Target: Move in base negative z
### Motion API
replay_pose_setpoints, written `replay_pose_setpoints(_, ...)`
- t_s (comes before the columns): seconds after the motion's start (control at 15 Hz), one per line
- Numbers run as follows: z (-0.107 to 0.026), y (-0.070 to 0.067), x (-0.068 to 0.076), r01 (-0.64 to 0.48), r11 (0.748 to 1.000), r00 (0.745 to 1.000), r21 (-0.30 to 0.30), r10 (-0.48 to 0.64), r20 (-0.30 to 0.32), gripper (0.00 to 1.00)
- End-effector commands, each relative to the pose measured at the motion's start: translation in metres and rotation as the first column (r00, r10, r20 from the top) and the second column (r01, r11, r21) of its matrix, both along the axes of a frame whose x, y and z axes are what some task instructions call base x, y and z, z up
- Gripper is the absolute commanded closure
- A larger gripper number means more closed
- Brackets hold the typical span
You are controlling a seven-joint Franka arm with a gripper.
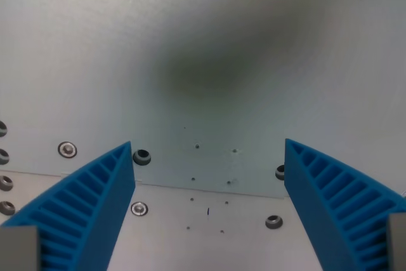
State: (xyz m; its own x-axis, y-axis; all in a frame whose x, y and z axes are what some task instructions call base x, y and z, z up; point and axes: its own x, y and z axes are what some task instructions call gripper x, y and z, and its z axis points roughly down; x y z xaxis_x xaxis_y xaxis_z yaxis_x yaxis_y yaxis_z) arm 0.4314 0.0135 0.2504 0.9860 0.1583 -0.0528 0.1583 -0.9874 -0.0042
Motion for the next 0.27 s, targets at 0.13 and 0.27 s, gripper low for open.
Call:
replay_pose_setpoints(0.13, -0.018, 0.0, -0.002, 0.0, 1.0, 0.999, 0.0, 0.0, 0.043, 0.0)
replay_pose_setpoints(0.27, -0.028, 0.0, -0.001, 0.0, 1.0, 0.999, 0.0, 0.0, 0.043, 0.0)
